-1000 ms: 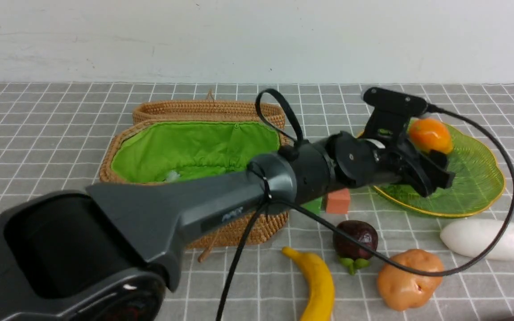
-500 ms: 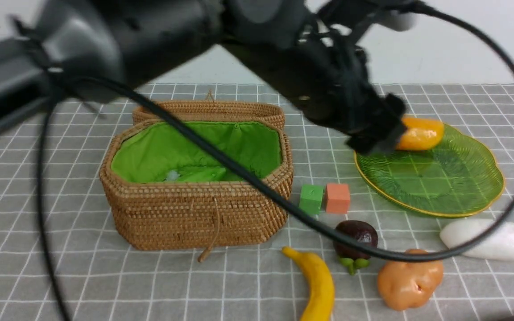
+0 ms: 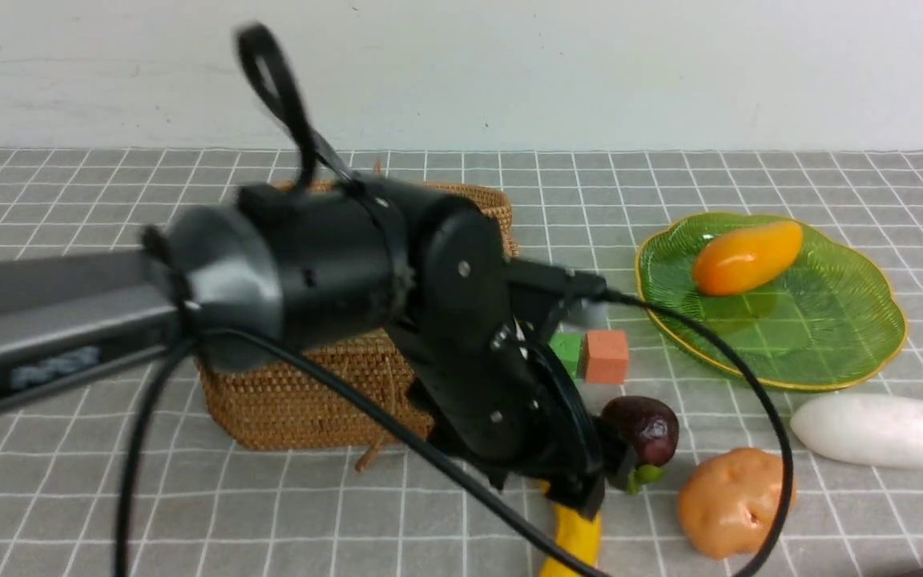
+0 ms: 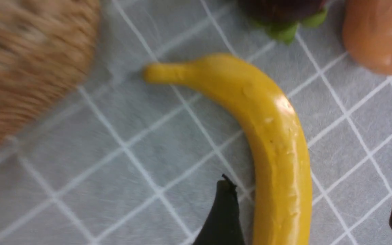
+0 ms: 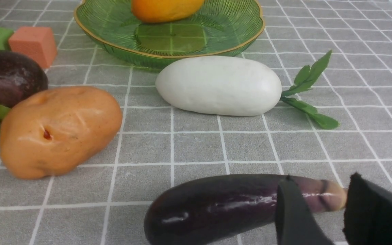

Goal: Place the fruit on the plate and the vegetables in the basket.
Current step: Use the left arm to grab a banana and put it into the right plate

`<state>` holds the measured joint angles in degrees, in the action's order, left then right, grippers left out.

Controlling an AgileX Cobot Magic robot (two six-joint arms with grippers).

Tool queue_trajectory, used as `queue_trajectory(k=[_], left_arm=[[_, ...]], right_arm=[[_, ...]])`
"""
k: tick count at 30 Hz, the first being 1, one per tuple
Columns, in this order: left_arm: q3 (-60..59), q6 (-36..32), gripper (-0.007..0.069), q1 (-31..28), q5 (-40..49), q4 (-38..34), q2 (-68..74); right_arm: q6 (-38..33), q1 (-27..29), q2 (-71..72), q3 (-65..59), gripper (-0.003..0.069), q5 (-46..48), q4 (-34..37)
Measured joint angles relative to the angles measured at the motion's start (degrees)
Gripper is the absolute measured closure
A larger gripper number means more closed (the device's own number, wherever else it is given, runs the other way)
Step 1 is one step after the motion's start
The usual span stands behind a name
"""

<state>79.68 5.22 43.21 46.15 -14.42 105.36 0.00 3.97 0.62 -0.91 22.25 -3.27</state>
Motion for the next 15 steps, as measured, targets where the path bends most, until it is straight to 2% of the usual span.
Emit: queue_trajectory(k=[4, 9, 12, 15], left_arm=[[0.0, -2.73, 0.0032, 0.0, 1.11, -4.76, 5.74], [0.0, -5.22, 0.0041, 0.0, 1.01, -6.47, 9.66], [0.0, -7.31, 0.0095, 0.0, 0.82, -6.85, 10.1], [0.06, -9.16, 0.0221, 0.0, 1.34, -6.9, 10.04]], right_arm=[[0.0, 0.0, 0.0, 0.0, 0.0418, 0.0, 0.0], [0.0, 0.0, 0.0, 0.0, 0.0418, 0.0, 0.0], [0.0, 0.0, 0.0, 0.0, 0.0418, 0.0, 0.0], [0.0, 0.0, 0.0, 0.0, 0.0418, 0.0, 0.0]])
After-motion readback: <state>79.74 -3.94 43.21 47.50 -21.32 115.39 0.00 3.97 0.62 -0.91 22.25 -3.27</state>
